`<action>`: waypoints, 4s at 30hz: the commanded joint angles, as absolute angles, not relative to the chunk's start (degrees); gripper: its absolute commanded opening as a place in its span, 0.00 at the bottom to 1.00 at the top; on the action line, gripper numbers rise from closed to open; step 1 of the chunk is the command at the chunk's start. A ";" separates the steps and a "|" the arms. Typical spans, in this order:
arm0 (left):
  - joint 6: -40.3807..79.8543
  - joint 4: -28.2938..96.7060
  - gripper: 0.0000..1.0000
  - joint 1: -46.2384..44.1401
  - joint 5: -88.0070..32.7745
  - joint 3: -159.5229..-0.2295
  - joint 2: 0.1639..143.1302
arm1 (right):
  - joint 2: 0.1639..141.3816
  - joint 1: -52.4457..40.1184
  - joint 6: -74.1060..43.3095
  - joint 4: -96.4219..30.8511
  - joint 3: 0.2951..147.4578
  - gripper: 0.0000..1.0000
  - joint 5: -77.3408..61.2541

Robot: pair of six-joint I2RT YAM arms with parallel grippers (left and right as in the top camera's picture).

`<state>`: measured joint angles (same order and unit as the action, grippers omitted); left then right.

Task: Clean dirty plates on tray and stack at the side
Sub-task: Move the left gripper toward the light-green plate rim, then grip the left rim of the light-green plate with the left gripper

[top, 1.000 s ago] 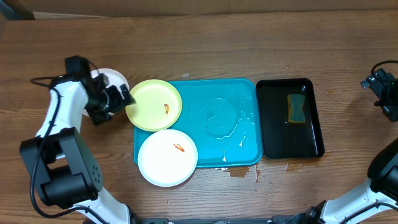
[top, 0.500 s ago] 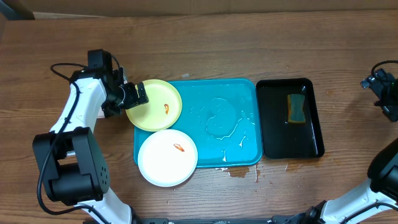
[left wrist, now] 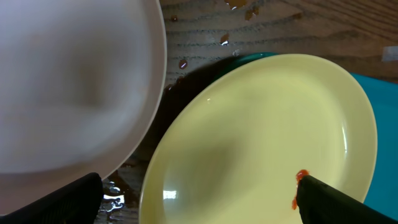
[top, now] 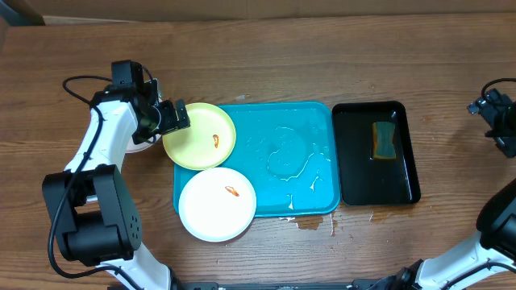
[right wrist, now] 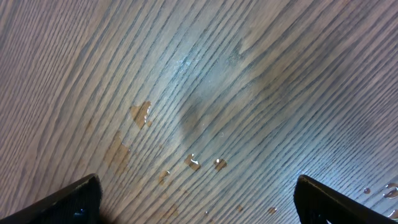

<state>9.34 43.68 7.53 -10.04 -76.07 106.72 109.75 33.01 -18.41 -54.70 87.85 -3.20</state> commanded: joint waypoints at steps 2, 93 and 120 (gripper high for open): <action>6.39 44.49 1.00 7.73 -6.72 -75.79 105.75 | 108.14 33.12 -18.94 -54.46 88.95 1.00 -3.25; 12.51 39.51 0.32 -1.15 3.36 -70.32 105.75 | 108.14 33.12 -18.94 -54.46 88.95 1.00 -3.25; 13.26 37.39 0.25 -1.15 3.22 -69.28 107.90 | 108.14 33.12 -18.94 -54.46 88.95 1.00 -3.25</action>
<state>12.14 37.63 -0.75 2.46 -69.71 106.94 109.75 33.01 -18.41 -54.68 87.85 -3.20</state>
